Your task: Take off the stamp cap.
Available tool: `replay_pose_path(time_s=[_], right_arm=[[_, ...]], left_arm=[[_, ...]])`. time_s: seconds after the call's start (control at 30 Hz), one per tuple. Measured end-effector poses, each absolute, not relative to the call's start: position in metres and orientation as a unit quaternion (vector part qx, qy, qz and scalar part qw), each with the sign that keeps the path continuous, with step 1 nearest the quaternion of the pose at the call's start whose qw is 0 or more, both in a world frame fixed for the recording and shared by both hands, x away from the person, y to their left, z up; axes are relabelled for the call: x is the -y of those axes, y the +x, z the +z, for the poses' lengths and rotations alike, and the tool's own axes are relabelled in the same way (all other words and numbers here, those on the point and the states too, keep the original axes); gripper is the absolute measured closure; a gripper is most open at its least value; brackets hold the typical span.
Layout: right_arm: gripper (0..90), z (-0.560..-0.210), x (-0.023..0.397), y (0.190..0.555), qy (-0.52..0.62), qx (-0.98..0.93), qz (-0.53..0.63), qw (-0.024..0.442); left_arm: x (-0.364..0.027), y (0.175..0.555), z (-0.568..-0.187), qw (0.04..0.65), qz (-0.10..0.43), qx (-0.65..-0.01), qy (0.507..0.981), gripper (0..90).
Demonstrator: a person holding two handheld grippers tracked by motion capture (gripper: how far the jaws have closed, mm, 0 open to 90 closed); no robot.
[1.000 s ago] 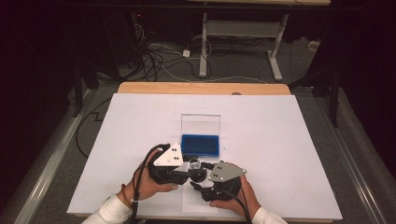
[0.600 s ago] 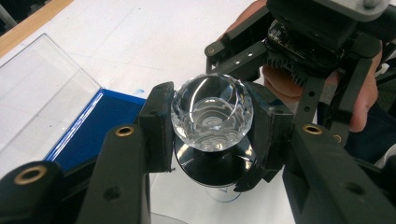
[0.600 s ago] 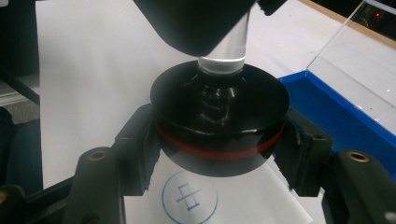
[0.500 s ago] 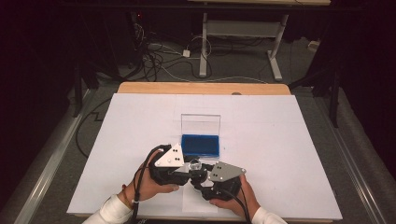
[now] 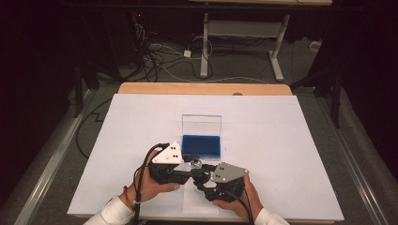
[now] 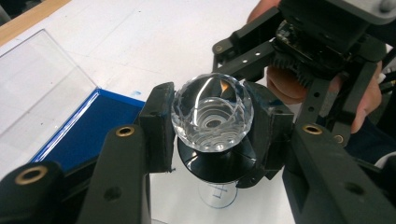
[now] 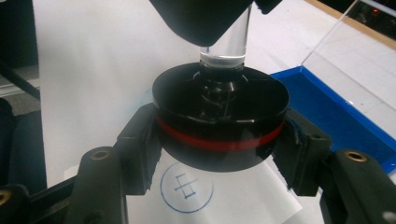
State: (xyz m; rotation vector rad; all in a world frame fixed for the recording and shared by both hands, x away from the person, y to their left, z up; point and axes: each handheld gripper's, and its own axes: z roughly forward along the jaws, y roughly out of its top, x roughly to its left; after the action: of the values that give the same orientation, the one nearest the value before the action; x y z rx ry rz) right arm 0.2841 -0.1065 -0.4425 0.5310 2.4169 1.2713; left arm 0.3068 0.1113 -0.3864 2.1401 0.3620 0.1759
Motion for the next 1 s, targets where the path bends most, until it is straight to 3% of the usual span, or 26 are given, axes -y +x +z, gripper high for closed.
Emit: replay_pose_path(time_s=[0.23,1.0], right_arm=[[39.1,-0.4398,0.1070,0.2840,0.187,-0.860,0.443,0.169],[38.9,-0.4407,0.1035,0.2795,0.160,-0.877,0.405,0.204]], left_arm=[[-0.1131,0.3104,-0.3876,0.466,0.052,-0.150,0.870,54.7],[-0.1095,0.3101,-0.3888,0.455,0.047,-0.143,0.878,54.7]])
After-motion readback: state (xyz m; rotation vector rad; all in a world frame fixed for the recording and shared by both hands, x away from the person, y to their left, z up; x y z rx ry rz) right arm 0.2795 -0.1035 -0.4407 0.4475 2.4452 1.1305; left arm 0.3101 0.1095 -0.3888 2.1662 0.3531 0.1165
